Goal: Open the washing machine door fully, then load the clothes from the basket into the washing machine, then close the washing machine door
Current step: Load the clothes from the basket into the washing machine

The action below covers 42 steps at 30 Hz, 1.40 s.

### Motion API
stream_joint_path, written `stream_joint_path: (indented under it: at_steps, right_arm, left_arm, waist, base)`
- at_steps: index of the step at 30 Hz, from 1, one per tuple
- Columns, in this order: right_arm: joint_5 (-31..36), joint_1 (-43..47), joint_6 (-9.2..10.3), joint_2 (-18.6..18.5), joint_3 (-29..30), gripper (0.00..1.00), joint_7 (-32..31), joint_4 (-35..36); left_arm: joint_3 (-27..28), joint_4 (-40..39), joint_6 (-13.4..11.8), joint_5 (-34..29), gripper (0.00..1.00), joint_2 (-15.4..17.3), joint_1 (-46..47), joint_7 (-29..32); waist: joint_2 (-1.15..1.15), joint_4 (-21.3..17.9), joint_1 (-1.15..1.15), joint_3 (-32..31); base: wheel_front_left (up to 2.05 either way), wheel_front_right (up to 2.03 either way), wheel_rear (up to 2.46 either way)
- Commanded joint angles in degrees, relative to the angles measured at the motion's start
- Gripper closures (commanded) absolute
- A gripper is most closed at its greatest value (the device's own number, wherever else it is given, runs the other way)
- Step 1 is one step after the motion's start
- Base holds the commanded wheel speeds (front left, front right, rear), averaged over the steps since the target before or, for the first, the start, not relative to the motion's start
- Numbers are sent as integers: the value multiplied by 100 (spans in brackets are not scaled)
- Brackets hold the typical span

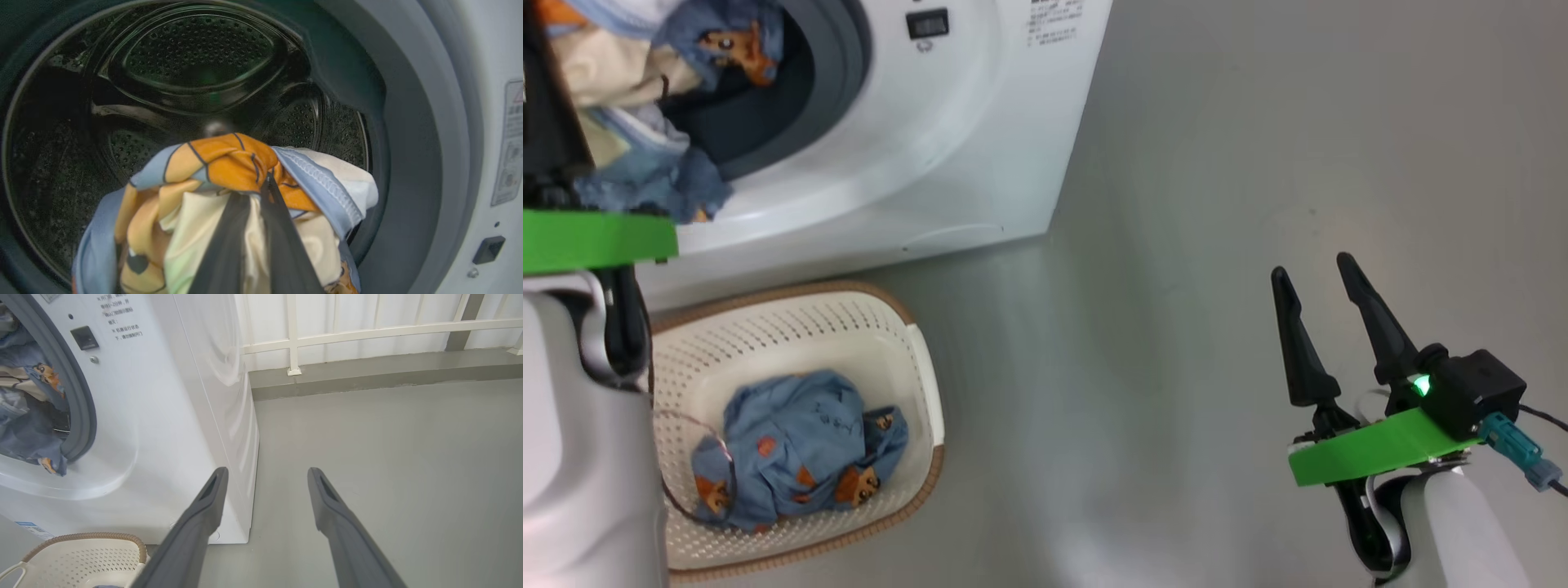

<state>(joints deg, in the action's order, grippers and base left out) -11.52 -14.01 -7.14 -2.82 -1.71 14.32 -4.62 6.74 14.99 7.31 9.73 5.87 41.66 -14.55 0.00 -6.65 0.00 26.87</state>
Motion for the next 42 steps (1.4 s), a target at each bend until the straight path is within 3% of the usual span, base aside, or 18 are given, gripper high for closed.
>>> stream_joint_path:
  at_steps: [1,12,17,28,33,39,42]
  right_arm:
    - [-93,-90,-35,-6,-177,0,68,153]
    - [-176,-301,-35,-6,-317,0,68,149]
    - [-189,-340,-35,-6,-362,0,68,150]
    - [-294,-445,-35,-6,-510,0,68,155]
    - [-399,-526,-35,-6,-642,0,68,146]
    - [-494,-630,-35,-6,-727,0,68,145]
    - [-504,-633,-35,-6,-738,0,68,109]
  left_arm:
    - [76,-33,17,-30,100,274,214,-45]
    - [-310,1610,17,-100,100,635,1571,-42]
    - [-598,2422,17,-59,100,835,2346,236]
    - [-1027,3177,17,147,100,1142,3449,283]
    - [-1248,2928,-38,-149,100,1322,3867,-22]
    - [-1120,1569,-195,-378,100,1368,3780,-42]
    - [-1041,1376,-202,-380,100,1319,3551,-43]
  waist:
    - [0,-35,0,474]
    - [0,-25,0,1065]
    - [0,-57,0,1289]
    - [0,-183,0,1702]
    - [0,-249,0,1881]
    - [0,-322,0,1992]
    - [0,-318,0,1974]
  base:
    - [0,0,0]
    - [0,0,0]
    - [0,0,0]
    - [0,0,0]
    - [0,0,0]
    - [0,0,0]
    - [0,0,0]
